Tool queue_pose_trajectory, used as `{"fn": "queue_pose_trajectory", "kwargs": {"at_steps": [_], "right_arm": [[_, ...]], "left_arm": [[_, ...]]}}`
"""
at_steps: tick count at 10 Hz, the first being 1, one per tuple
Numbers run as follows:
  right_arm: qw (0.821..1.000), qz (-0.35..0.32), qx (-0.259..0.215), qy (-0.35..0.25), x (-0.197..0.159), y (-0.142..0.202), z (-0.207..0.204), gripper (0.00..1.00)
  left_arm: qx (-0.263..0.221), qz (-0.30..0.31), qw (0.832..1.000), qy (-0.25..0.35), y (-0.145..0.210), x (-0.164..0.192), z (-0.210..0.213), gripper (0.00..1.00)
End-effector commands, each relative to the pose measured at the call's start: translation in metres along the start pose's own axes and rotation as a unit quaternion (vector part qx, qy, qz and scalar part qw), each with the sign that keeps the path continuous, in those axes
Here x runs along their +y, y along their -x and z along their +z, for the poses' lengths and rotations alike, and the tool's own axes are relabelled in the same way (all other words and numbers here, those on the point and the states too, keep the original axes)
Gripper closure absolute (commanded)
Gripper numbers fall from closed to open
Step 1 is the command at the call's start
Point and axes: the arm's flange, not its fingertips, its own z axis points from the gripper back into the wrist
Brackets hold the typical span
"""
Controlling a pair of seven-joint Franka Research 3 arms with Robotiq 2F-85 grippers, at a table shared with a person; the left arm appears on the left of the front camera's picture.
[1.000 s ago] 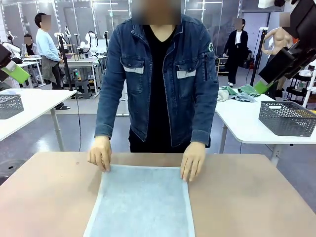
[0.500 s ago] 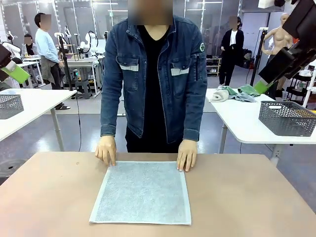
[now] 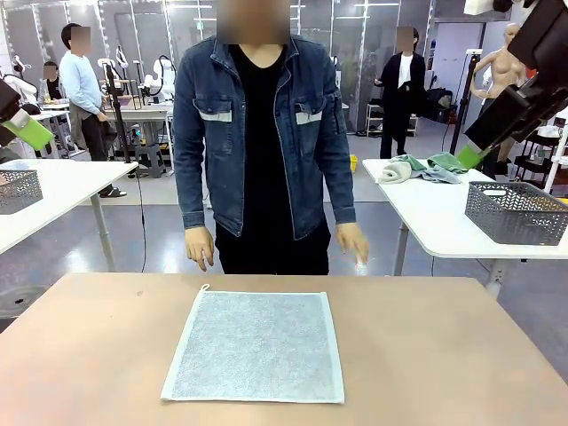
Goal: Fold the towels and place them in the basket.
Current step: When a person lays out a Towel with hook on the table, fold it in half twice.
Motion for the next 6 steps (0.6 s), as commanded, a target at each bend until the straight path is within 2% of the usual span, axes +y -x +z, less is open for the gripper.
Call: {"fn": "queue_pose_trajectory", "kwargs": {"at_steps": [1, 6], "right_arm": [[1.000, -0.002, -0.003, 0.001, -0.0014, 0.0008, 0.0015, 0.00], [1.000, -0.002, -0.003, 0.001, -0.0014, 0.0008, 0.0015, 0.00]], "left_arm": [[-0.002, -0.006, 1.000, 0.003, 0.0008, -0.0011, 0.0022, 0.00], [-0.002, -0.006, 1.000, 0.003, 0.0008, -0.0011, 0.0022, 0.00]]}}
